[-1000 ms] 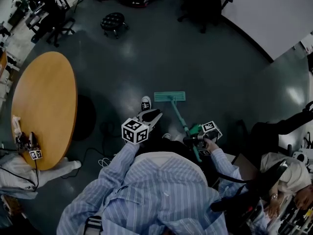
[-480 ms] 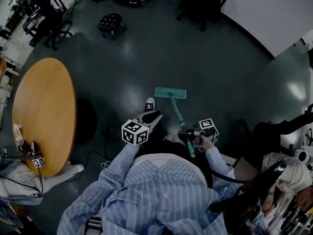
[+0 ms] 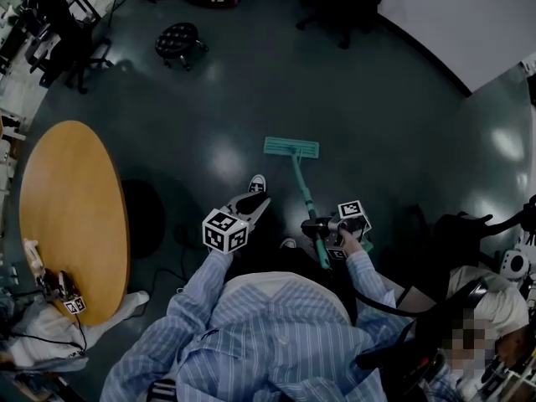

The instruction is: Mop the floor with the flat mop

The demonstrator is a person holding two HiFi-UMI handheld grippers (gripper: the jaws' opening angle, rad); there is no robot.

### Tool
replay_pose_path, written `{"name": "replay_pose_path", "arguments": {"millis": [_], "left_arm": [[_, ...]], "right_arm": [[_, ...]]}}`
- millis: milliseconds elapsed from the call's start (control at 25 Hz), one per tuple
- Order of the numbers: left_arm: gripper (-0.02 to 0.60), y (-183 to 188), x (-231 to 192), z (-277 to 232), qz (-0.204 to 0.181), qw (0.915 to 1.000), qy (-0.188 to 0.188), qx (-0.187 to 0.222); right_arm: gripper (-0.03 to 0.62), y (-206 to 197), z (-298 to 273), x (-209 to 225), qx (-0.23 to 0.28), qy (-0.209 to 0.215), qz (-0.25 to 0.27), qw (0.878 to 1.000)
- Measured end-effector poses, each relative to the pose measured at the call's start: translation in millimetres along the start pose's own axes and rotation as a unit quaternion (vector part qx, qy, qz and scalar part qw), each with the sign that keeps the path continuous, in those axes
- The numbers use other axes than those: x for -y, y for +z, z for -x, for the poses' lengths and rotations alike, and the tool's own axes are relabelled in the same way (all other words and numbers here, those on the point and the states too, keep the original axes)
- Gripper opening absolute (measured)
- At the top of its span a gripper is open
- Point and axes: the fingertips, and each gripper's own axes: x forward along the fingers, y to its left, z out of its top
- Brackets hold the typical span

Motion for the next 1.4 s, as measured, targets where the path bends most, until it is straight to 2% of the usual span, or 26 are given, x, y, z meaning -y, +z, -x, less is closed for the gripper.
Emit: {"name": "replay_pose_path", "arguments": {"millis": [440, 680, 920, 1160, 1400], "left_arm": [[0.069, 69.1, -76.8, -65.6, -0.022, 0.9993, -0.018, -0.026], [0.069, 98.2, -130.5, -90.7, -0.017, 0.9988, -0.022, -0.040], [0.069, 112.7, -167.5, -116.4, -0.004, 0.9980, -0.030, -0.055], [0.069, 137.0, -196.6, -136.8, -0.020, 0.9960, -0.054, -0.069], [0.069, 141.1, -239.5, -145.4, -0.003, 0.9972, -0.037, -0.065]], "right_arm": [[0.061, 107.5, -11.7, -107.3, 0.012, 0.010, -0.009, 1.000], [0.061, 177.2, -33.0, -168.7, 0.028, 0.011, -0.010, 0.999], [0.061, 256.9, -45.3, -229.1, 0.042, 0.007, -0.001, 0.999], [0.061, 340.6, -60.6, -296.0, 0.062, -0.008, 0.020, 0.998], [0.060, 413.8, -79.6, -346.8, 0.082, -0.016, 0.027, 0.996]]}}
